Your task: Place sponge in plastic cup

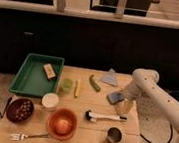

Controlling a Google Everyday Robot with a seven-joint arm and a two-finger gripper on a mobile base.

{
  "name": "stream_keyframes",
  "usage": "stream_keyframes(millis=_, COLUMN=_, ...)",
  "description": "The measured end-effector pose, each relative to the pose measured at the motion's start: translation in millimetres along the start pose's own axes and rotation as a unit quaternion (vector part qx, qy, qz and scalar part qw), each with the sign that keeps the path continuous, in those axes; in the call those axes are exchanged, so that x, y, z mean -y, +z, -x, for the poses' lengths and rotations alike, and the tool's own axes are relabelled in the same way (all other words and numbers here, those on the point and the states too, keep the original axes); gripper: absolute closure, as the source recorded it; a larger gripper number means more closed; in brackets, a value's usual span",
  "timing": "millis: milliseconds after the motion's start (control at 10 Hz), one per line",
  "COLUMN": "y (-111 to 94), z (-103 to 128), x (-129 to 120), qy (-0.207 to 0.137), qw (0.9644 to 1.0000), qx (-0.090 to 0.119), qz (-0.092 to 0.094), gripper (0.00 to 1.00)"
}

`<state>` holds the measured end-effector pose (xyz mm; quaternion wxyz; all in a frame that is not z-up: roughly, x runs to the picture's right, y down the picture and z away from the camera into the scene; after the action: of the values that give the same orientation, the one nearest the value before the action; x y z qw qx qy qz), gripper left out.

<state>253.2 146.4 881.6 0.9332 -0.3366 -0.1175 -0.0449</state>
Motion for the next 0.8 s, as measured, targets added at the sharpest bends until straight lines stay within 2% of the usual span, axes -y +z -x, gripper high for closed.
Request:
stream_keyframes(millis=300, y=-4, z=1, x=3, qy=-0.036, qw=0.9993, qx=0.005, qz=-0.009, gripper=0.2)
stream_keyframes(millis=500, y=-4, z=3, x=9, qy=-0.069, qw=0.9975, qx=0.011, qz=-0.011, gripper=0.2)
stream_keyframes(millis=800, y=-2, z=9, x=15, qy=-0.12, qw=0.9926, qx=0.02, qz=-0.011, gripper=0.2)
